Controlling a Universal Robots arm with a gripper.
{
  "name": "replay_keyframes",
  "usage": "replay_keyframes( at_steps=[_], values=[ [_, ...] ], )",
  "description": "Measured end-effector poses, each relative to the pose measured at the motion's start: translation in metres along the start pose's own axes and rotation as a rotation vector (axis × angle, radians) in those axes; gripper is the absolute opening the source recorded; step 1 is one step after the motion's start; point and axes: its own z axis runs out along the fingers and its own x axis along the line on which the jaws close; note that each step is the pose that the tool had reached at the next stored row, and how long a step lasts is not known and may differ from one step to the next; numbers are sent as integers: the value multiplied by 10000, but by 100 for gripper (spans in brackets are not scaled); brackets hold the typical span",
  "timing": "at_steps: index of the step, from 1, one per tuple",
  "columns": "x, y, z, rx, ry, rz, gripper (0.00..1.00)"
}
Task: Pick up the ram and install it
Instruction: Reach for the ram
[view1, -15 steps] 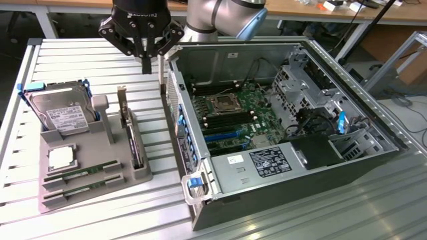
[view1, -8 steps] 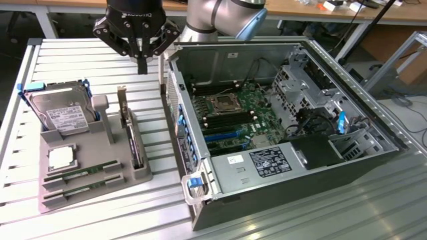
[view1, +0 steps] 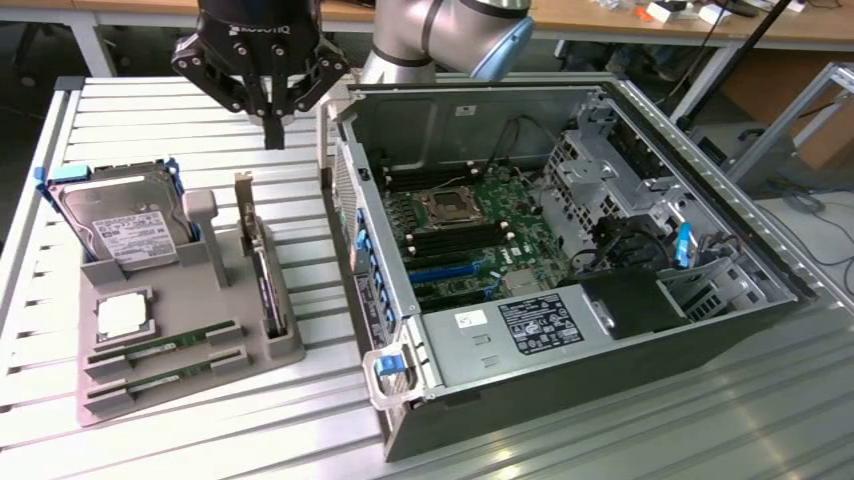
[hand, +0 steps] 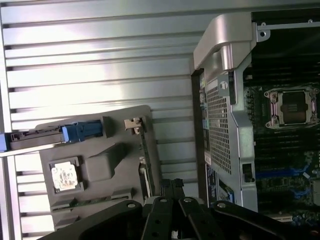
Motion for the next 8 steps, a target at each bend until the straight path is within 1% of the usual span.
replay_keyframes(
  at_steps=[5,8],
  values=[
    [52,-4,-2,1,0,1,10],
    [106,-8,-3,0,0,1,10]
  ],
)
